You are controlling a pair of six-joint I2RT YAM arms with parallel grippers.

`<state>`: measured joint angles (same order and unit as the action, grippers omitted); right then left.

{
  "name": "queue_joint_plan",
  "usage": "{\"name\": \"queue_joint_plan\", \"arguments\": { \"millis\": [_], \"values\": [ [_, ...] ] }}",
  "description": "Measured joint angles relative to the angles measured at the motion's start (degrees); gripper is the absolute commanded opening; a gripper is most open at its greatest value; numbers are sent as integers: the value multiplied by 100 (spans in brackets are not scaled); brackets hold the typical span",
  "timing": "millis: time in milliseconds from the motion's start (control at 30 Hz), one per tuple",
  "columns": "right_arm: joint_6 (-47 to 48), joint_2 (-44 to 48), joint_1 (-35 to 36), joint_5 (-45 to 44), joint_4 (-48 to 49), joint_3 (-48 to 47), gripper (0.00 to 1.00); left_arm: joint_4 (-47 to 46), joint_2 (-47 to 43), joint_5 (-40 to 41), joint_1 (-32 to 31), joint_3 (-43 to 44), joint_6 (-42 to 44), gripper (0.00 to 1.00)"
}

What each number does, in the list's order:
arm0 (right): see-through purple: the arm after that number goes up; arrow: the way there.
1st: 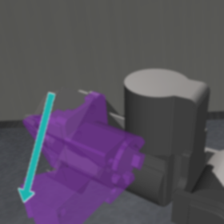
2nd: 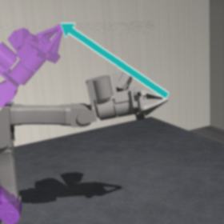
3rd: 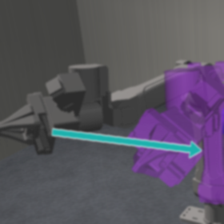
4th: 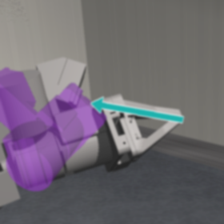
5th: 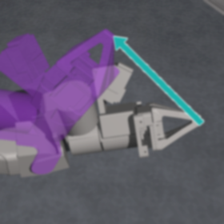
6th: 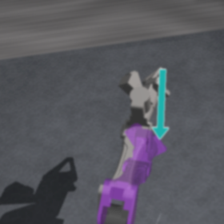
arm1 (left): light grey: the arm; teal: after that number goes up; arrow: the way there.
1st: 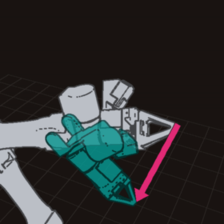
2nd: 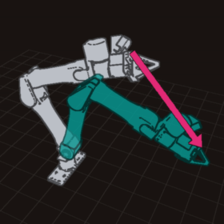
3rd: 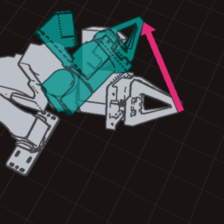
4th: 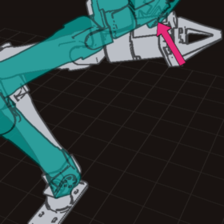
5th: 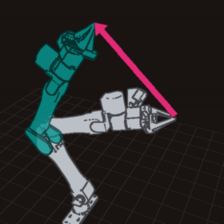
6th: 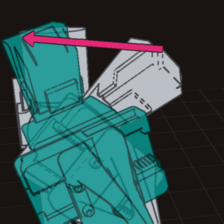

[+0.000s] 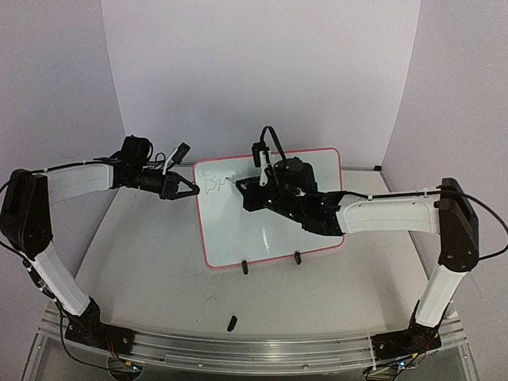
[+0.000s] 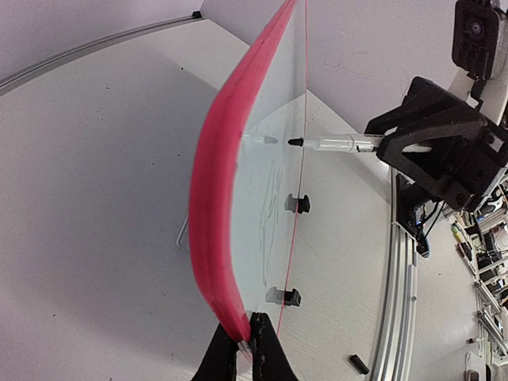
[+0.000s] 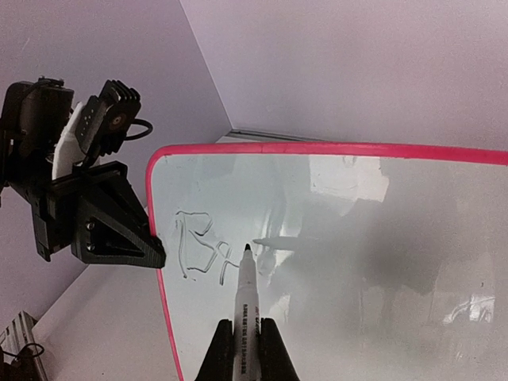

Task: Write a sentence on the whiteboard

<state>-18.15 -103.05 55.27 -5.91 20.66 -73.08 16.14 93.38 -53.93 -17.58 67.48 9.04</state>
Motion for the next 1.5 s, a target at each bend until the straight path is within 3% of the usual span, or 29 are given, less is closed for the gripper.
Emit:
{"name": "queue_joint_plan", "arguments": {
  "millis": [967,1500],
  "values": [
    [-297,18,27,-2,-262,296,0,8,0,52,0,0,-9,0],
    [17,458,0,72,-121,252,0,33,0,4,0,2,0,0]
  ]
}}
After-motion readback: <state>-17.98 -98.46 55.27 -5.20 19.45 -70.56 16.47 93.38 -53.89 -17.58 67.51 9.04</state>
